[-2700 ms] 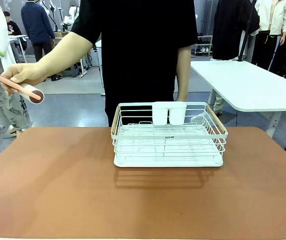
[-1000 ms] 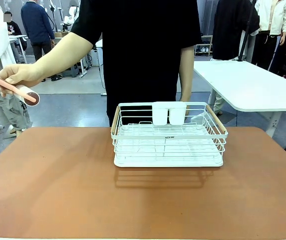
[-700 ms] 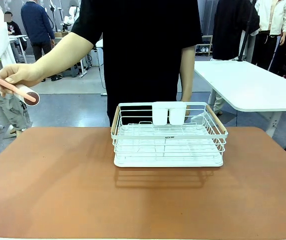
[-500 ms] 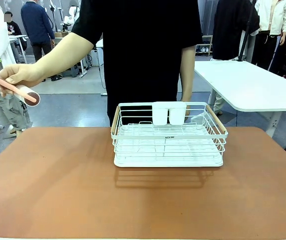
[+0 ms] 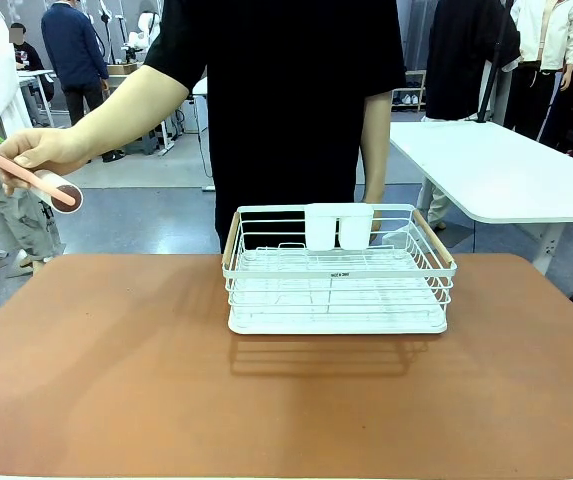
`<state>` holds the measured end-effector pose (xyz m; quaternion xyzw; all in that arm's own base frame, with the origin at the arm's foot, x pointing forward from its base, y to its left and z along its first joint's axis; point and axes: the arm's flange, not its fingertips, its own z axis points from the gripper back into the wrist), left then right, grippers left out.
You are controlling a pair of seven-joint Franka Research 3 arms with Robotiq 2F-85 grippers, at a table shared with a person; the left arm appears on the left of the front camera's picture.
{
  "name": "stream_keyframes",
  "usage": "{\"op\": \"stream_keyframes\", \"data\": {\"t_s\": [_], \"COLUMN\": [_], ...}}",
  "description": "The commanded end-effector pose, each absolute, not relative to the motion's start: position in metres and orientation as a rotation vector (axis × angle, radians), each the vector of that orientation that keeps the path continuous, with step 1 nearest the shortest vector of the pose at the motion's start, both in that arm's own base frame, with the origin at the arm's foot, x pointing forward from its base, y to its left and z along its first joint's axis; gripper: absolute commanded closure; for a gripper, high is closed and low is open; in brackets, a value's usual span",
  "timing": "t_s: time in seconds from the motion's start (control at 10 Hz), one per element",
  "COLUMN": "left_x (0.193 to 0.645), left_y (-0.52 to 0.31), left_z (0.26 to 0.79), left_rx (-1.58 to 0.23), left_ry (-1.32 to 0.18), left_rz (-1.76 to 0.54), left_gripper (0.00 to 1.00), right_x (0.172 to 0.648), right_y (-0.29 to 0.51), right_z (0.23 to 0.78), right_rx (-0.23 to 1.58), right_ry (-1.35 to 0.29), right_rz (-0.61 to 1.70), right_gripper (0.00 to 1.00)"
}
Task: Clean the table.
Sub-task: Pick up the Lint Roller when the human hands it over.
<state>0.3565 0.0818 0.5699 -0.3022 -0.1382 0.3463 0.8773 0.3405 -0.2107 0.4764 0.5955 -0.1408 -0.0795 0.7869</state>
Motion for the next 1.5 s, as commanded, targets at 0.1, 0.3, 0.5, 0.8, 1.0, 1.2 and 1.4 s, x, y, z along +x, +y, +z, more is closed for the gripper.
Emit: {"op": "stream_keyframes", "data": {"t_s": [0.1,0.3,0.5,0.8,1.0,1.2,1.4], "left_x": [0.3524,0.3532,0.3532,0.3567,0.3567,0.3567,0.3567], "left_y": [0.0797,0.0804,0.0806,0.0804,0.0804,0.0804,0.0804], "left_z": [0.5702,0.5701,0.5715,0.5702,0.5702,0.5702,0.5702], "left_rx": [-0.614,-0.612,-0.616,-0.631,-0.631,-0.631,-0.631], "left_ry": [-0.307,-0.309,-0.312,-0.289,-0.289,-0.289,-0.289], "left_rz": [0.719,0.715,0.718,0.719,0.719,0.719,0.719], "left_gripper": [1.00,1.00,1.00,1.00,1.00,1.00,1.00], "right_x": [0.3378,0.3378,0.3378,0.3378,0.3378,0.3378,0.3378], "right_y": [-0.2107,-0.2107,-0.2107,-0.2107,-0.2107,-0.2107,-0.2107], "right_z": [0.4777,0.4777,0.4777,0.4777,0.4777,0.4777,0.4777], "right_rx": [1.292,1.292,1.292,1.292,1.292,1.292,1.292], "right_ry": [-0.308,-0.308,-0.308,-0.308,-0.308,-0.308,-0.308], "right_rz": [-0.162,-0.162,-0.162,-0.162,-0.162,-0.162,-0.162], "right_gripper": [0.00,0.00,0.00,0.00,0.00,0.00,0.00]}}
